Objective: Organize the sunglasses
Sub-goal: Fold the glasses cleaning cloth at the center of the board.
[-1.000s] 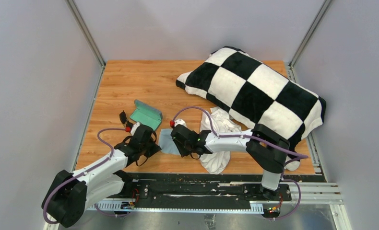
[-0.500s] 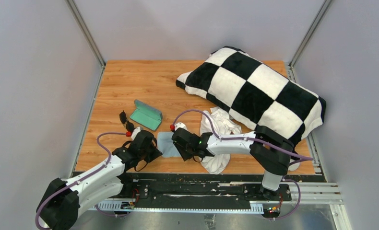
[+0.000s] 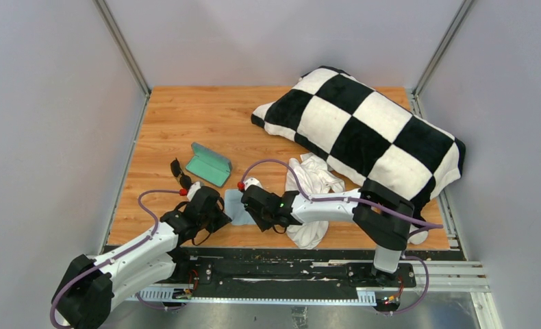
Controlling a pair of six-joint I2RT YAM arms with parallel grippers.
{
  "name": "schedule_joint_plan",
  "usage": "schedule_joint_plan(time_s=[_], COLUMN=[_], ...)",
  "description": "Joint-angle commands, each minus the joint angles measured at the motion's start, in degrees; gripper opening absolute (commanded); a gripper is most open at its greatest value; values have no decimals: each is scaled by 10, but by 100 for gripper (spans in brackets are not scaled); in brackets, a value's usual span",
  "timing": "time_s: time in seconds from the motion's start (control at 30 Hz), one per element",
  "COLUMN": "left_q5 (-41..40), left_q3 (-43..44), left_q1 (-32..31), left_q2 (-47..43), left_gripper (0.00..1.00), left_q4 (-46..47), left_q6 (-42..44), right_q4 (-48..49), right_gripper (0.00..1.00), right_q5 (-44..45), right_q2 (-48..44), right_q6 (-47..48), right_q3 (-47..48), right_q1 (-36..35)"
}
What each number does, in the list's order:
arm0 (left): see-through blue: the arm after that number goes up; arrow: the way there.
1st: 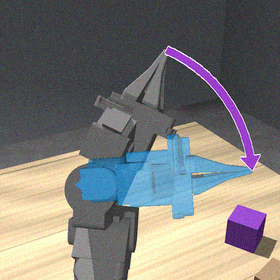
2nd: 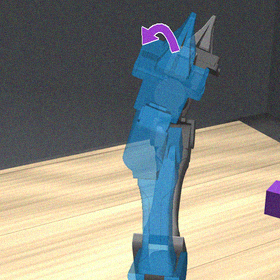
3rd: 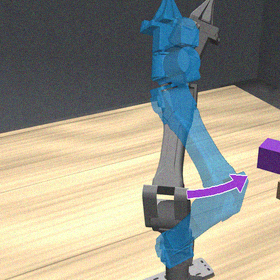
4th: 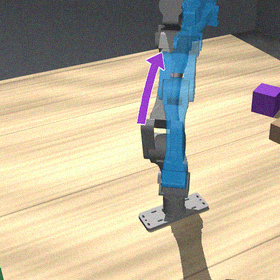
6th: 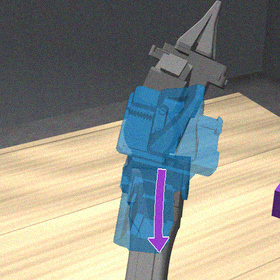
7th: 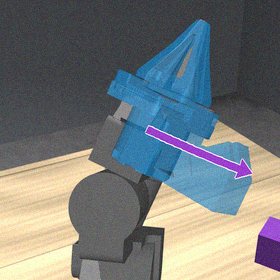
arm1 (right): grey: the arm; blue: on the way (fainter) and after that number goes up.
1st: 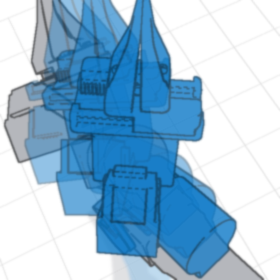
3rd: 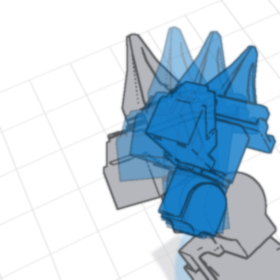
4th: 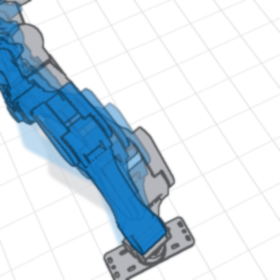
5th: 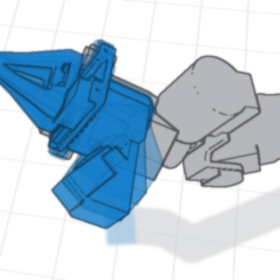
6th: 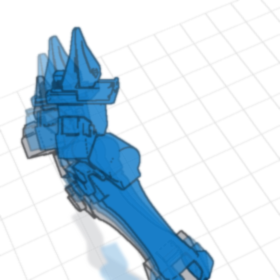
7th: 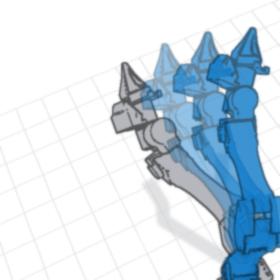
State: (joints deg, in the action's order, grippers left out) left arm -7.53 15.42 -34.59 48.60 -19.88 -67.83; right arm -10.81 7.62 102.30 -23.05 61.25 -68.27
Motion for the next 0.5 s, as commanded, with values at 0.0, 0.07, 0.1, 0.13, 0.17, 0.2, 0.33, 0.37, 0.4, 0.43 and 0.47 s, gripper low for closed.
schedule_joint_plan(time_s=[0.0, 0.07, 0.1, 0.13, 0.17, 0.2, 0.33, 0.37, 0.4, 0.43, 0.47], left_q5=[-19, -20, -21, -22, -23, -23, -24, -24, -24, -26, -28], left_q3=[-2, -4, -4, -4, -5, -5, -5, -2, 3, 12, 23], left_q1=[-4, -4, -3, -4, -4, -4, -4, -3, -3, -4, -4], left_q2=[-2, -4, -6, -7, -10, -11, -18, -18, -18, -16, -13], left_gripper=[0, 0, 0, 0, 0, 0, 0, 0, 0, 0, 0], left_q4=[-31, -32, -33, -35, -36, -37, -39, -38, -38, -37, -37], left_q6=[-2, -3, -4, -4, -4, -4, -4, -2, 1, 7, 13], right_q4=[-22, -22, -21, -22, -21, -21, -20, -22, -23, -23, -23], right_gripper=[32, 32, 32, 31, 30, 28, 3, 0, 0, 0, 0], right_q5=[32, 36, 36, 36, 36, 37, 36, 35, 34, 29, 23], right_q2=[19, 23, 25, 26, 27, 28, 30, 28, 23, 16, 7], right_q6=[-1, -4, -5, -6, -6, -6, -3, -1, 1, 3, 3], right_q3=[6, 9, 9, 10, 10, 10, 14, 15, 15, 14, 14], right_q1=[-8, -8, -8, -8, -8, -7, -7, -6, -4, -1, 4])
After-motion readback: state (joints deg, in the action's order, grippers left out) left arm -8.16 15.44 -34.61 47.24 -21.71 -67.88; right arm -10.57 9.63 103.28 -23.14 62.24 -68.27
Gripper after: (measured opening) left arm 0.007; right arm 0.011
